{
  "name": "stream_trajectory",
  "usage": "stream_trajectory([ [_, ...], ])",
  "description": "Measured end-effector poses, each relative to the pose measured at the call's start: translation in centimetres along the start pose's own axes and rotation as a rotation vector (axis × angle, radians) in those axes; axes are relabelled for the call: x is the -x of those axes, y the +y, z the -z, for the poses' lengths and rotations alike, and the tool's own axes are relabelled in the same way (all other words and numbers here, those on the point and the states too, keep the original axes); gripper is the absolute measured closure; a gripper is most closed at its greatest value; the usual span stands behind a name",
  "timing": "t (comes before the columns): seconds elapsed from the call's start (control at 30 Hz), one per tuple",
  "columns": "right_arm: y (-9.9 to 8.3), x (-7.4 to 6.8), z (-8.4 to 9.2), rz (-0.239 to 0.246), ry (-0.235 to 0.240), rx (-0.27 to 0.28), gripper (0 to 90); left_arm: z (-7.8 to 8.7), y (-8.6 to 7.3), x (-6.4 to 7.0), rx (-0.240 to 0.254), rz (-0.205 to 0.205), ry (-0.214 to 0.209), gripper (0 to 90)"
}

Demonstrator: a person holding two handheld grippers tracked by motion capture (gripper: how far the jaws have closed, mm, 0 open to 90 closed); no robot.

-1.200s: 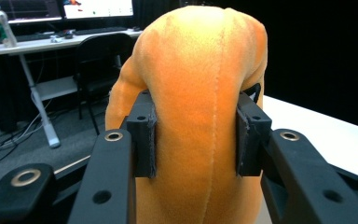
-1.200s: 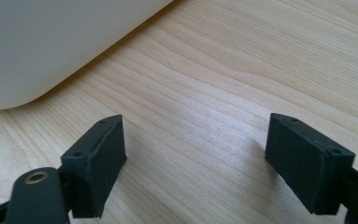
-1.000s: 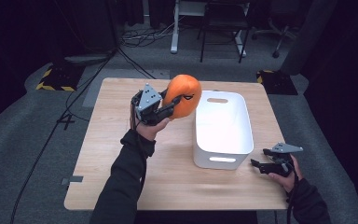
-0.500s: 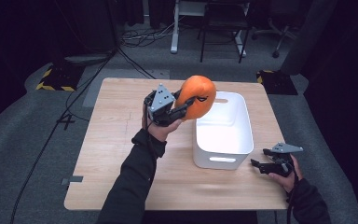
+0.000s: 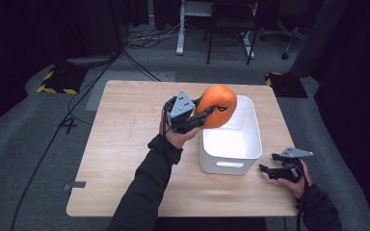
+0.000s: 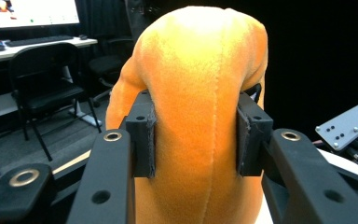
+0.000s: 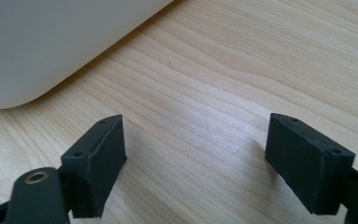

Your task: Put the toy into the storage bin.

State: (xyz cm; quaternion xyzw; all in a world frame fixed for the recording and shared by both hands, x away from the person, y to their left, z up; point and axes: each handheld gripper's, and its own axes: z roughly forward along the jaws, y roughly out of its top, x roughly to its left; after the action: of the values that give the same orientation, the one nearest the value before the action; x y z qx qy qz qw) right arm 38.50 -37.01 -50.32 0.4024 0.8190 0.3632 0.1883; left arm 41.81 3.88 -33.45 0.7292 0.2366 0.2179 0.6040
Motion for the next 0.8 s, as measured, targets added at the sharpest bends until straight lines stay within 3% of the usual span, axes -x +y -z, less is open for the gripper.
stream_trajectory([
  [0.33, 0.0, 0.0, 0.0, -0.001, 0.001, 0.001, 20.1, -2.0, -0.6, 1.1, -0.024, 0.015, -0.055, 58.7],
  [0.8, 0.0, 0.0, 0.0, 0.0, 0.003, 0.001, 20.0, -4.2, -1.8, 2.6, -0.119, -0.027, -0.113, 58.2],
])
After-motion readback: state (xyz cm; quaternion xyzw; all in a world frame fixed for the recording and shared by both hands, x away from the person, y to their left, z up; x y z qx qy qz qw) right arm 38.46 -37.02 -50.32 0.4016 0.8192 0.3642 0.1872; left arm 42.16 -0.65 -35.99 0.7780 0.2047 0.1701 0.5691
